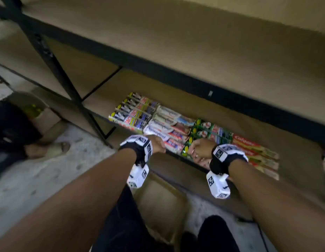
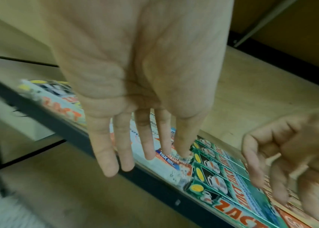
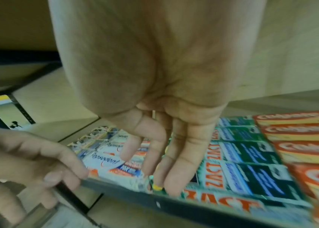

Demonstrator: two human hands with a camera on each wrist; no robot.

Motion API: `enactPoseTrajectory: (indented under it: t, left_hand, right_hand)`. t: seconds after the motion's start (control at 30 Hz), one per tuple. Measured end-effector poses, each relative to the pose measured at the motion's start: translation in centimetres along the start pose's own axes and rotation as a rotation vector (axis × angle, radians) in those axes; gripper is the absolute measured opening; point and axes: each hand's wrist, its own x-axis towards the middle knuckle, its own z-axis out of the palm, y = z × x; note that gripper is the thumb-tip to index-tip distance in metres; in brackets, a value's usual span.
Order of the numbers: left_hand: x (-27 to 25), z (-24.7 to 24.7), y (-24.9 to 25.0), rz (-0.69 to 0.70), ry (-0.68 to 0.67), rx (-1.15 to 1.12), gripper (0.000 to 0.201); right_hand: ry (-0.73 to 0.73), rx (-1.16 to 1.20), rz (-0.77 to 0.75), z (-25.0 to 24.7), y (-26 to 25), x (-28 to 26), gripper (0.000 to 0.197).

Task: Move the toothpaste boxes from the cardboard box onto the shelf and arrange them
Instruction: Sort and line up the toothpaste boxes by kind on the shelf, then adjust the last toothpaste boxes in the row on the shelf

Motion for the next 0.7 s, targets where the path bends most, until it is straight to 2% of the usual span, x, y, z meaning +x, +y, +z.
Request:
enactPoseTrajectory:
  t: [0.1,0.23,0.33,0.47,0.6,0.63,0.7]
  left_hand:
    - [-4.1,0.1,-0.4,-0.075,-0.013,-0.205,0.026]
    - [-8.0,1.1,-1.3,-0.160,-0.132,-0.227,0.026]
    - [-8.9,2.4,-3.3,-0.219,-0.162,-0.269,0.030]
    - [-8.4,5.7,-7.6,-0.327,-0.157,-0.436,0.019]
    - [-5.4,8.9,-12.7,-0.477,-0.191,-0.601,0.008]
    - [-4.4,10.2,-14.4,-0.518,-0.182,-0.662,0.010]
    - [-2.0,12.9,-17.5,-0.592,-0.143,-0.785,0.033]
  right_hand:
    - [-0.180,0.091,0.098,1.0,0.2,-4.0,0.016]
    - [-0.153,0.077,0.082,4.2,0.4,-7.4,0.022]
    - [-0.160,0.098,0.145,7.3,1.1,-7.3,0.015]
    - [-0.082,0.148,0.216,12.2,2.4,-6.0,0.031]
    - [-0.059,0.381,0.338,18.2,4.9,-2.1,0.036]
    - [-0.049,0.460,0.380,19.8,5.7,-1.1,0.038]
    - [-0.024,0.589,0.457,22.8,7.5,0.9,0.042]
